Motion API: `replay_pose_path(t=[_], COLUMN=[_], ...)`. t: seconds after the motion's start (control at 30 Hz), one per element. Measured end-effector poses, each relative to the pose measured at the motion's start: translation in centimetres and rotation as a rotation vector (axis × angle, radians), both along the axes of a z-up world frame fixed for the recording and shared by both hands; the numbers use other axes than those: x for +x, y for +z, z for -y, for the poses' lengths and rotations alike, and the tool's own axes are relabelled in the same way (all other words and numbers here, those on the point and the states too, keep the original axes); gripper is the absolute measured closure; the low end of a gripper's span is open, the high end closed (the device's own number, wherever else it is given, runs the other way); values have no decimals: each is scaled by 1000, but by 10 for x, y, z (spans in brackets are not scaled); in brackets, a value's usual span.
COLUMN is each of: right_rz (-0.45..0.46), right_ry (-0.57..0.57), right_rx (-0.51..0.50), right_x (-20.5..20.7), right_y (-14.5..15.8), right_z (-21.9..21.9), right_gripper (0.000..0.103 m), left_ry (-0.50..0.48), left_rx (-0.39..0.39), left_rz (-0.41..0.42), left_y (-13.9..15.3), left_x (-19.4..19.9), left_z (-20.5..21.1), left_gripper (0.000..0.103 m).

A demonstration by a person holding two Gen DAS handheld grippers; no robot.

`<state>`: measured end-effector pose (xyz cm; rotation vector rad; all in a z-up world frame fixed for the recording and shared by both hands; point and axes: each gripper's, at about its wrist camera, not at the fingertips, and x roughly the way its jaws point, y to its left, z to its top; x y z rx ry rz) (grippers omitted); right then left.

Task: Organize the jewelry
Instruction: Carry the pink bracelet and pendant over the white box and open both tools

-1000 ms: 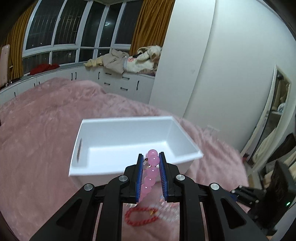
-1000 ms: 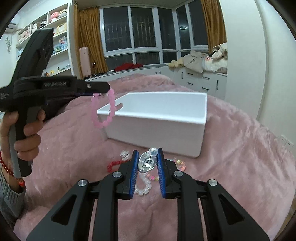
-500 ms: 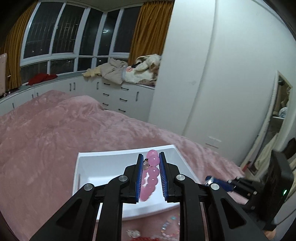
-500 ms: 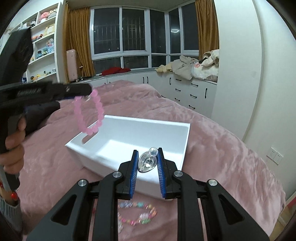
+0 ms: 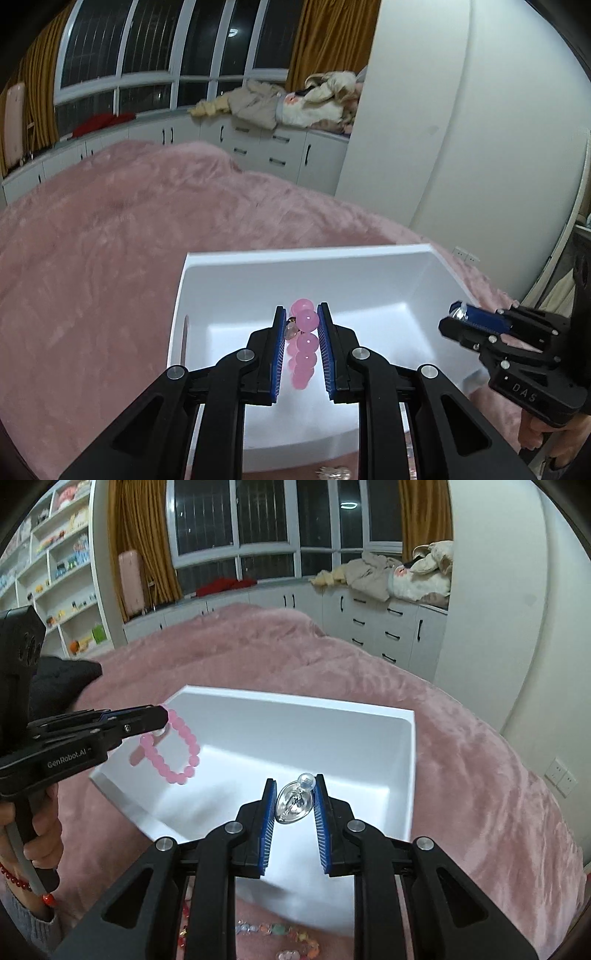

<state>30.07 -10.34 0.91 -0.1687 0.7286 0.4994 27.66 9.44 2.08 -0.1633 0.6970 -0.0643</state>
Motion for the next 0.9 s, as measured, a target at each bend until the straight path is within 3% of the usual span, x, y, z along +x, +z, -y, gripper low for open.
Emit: replay_pose_path(t=[0.3,0.4,0.43,0.53,0.63,0.7,0.8,0.9], right_rz=[-15,21,31,62,118,164,203,223], right_ry=[-3,8,9,6,0,0,5,23], right_rx=[-28,1,10,71,117,144,170,168], right_x=[7,1,-2,-16,-35,-51,-74,-100], right_y=[-24,-19,-16,-6,6,16,32,45], right_z=[-11,-8,-6,4,15,25,39,53], right_gripper=[82,65,64,51,18,5,5,5], left_ry=[34,26,28,37,38,29,15,5], left_rx=[-41,-86,-88,-79,-77,-71,-61,-62], left_rz=[-85,-72,-65,-30,12,44,80,103], left_y=[-35,-32,-30,-19,-6,5,21,34], left_x=[13,8,6,-8,-24,-37,-59,-84], left_z=[-19,-21,-21,-18,-13,-7,4,14], left_gripper=[79,71,69,54,31,18,8,8])
